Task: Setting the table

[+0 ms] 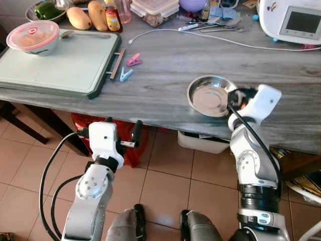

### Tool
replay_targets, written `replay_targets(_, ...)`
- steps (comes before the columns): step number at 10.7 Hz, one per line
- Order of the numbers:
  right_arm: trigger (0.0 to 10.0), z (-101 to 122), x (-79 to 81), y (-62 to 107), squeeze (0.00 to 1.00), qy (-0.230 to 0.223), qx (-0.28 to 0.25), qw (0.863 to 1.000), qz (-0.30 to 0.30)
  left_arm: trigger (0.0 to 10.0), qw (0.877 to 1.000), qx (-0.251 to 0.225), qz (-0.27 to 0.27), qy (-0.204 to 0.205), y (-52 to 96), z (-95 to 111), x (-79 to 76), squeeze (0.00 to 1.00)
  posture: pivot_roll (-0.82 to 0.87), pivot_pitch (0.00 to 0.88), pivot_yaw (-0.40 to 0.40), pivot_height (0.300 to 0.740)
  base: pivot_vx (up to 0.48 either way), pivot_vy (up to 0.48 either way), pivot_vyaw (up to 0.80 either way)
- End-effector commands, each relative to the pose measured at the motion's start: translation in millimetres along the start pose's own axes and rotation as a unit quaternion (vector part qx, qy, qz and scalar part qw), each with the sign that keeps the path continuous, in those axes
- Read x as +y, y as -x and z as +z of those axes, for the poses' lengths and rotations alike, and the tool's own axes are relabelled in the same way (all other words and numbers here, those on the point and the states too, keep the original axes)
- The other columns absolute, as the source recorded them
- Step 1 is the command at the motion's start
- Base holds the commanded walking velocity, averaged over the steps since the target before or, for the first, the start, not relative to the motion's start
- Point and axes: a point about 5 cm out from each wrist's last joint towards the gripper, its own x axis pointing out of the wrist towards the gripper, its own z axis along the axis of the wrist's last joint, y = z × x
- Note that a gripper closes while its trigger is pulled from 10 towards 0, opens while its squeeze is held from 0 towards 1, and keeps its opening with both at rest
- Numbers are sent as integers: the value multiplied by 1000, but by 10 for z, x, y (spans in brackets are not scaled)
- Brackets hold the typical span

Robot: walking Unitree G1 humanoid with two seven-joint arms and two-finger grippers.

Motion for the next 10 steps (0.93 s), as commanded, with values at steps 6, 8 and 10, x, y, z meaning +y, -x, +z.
replay_targets(6,10000,81,134,375,0,129,-80,982,113,10000,999,6,45,-2,14,-21,93,0,-26,202,46,740,-52,0,0)
replay_targets(8,10000,36,77,442,0,148,-74,980,110,10000,999,6,46,-1,-4,-22,107,0,-28,189,43,740,-328,0,0)
replay_targets(10,10000,-11,57,441,0,146,-63,982,105,10000,999,6,49,1,-4,-29,101,0,-25,172,42,740,-341,0,0)
